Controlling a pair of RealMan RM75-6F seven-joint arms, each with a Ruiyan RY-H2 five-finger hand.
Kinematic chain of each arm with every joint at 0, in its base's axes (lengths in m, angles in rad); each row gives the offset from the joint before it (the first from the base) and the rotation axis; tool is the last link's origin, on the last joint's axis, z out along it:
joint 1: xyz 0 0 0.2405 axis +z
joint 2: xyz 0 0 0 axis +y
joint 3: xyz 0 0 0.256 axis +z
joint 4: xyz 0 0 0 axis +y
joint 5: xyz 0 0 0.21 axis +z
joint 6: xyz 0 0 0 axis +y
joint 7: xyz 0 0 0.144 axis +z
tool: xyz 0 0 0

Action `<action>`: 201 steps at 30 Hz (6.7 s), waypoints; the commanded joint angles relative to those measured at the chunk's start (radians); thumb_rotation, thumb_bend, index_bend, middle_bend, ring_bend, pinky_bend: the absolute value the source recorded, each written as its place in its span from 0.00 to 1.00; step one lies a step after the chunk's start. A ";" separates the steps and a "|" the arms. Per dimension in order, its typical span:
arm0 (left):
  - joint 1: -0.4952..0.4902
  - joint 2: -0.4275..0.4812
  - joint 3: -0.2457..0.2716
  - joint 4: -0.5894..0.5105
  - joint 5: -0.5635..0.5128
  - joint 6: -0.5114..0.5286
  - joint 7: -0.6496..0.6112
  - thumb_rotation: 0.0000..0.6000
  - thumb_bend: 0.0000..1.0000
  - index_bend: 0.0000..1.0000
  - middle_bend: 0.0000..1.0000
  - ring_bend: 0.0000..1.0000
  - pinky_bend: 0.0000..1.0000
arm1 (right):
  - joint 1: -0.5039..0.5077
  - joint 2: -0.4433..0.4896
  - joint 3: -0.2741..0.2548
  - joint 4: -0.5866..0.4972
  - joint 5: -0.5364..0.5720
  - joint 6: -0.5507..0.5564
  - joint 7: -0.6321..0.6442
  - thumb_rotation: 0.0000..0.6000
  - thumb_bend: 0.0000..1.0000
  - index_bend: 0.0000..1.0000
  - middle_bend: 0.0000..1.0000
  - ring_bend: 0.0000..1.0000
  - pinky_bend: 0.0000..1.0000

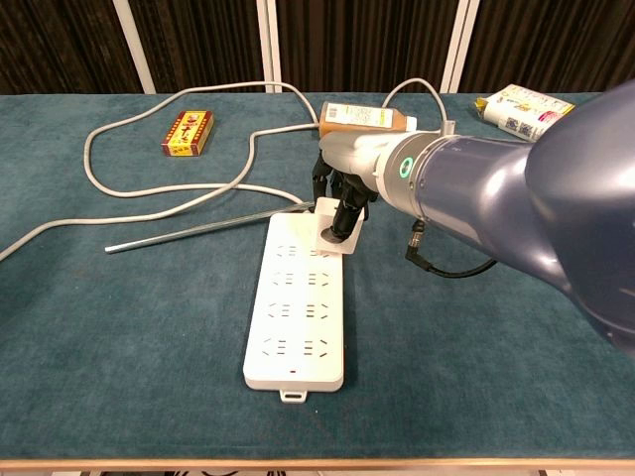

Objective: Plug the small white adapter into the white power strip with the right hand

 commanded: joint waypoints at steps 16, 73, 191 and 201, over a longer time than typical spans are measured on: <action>-0.001 -0.003 0.000 0.000 0.000 0.000 0.007 1.00 0.09 0.20 0.00 0.00 0.00 | -0.007 -0.008 0.000 0.018 0.000 -0.017 -0.003 1.00 0.51 0.66 0.53 0.56 0.33; 0.000 0.004 -0.001 0.001 -0.003 -0.003 -0.009 1.00 0.09 0.20 0.00 0.00 0.00 | 0.015 -0.076 -0.013 0.060 -0.007 -0.041 -0.048 1.00 0.51 0.67 0.54 0.56 0.33; 0.014 0.004 -0.006 -0.005 0.004 0.031 -0.011 1.00 0.09 0.18 0.00 0.00 0.00 | -0.552 0.673 -0.269 -0.459 -0.816 0.185 0.469 1.00 0.39 0.09 0.15 0.15 0.19; 0.011 -0.011 0.004 -0.006 0.022 0.031 0.018 1.00 0.09 0.16 0.00 0.00 0.00 | -0.844 0.594 -0.480 -0.099 -1.215 0.426 0.672 1.00 0.39 0.09 0.15 0.14 0.18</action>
